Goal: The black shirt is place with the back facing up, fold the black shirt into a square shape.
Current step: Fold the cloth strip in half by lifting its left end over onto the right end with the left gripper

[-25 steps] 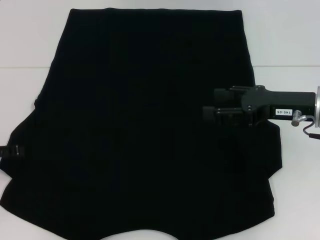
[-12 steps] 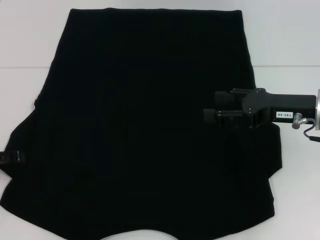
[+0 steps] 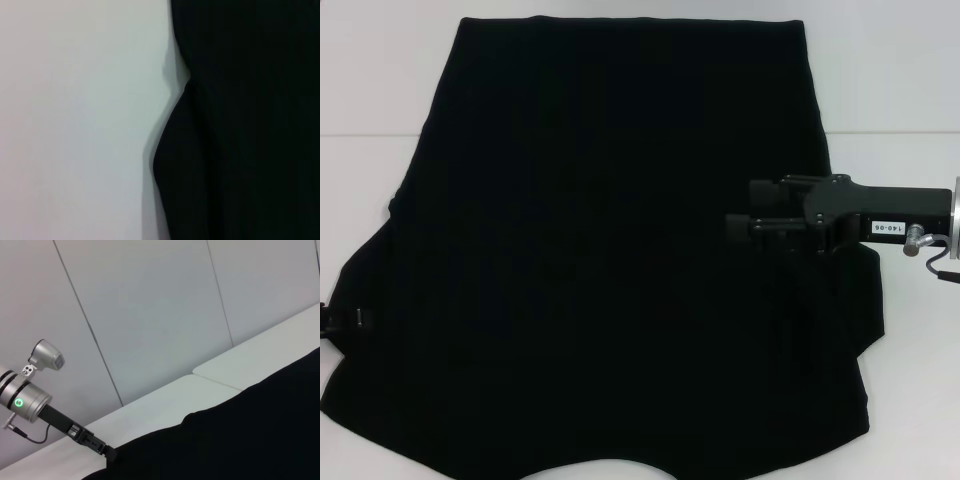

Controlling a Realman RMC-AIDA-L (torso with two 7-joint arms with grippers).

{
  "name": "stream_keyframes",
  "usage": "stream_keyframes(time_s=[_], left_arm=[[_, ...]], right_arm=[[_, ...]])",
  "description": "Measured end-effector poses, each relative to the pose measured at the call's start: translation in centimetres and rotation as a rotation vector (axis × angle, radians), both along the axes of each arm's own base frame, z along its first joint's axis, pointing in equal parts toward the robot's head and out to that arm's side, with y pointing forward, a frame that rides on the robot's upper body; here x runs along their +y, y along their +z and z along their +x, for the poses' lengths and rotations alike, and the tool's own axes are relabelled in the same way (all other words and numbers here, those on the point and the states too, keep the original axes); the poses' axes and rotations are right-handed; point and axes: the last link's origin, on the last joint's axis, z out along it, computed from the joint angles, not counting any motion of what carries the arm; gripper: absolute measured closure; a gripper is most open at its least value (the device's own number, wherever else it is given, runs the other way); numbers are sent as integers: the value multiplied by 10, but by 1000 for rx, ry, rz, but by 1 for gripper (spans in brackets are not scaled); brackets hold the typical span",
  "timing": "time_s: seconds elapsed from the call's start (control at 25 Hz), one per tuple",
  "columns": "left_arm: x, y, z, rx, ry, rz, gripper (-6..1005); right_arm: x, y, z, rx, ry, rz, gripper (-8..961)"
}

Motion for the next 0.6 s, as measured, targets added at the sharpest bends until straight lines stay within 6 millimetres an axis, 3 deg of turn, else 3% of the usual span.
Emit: stream_keyframes(time_s=[0.32,0.44,0.6], left_arm=[[2,0,0,8,0,-2,227],[2,-1,-1,8,1,-4,465],[4,-1,-2,14,2,2,663]], right_arm=[[0,0,1,4,-3,3,103],[0,1,0,4,-2,6,103],[1,2,0,8,-2,10,102]])
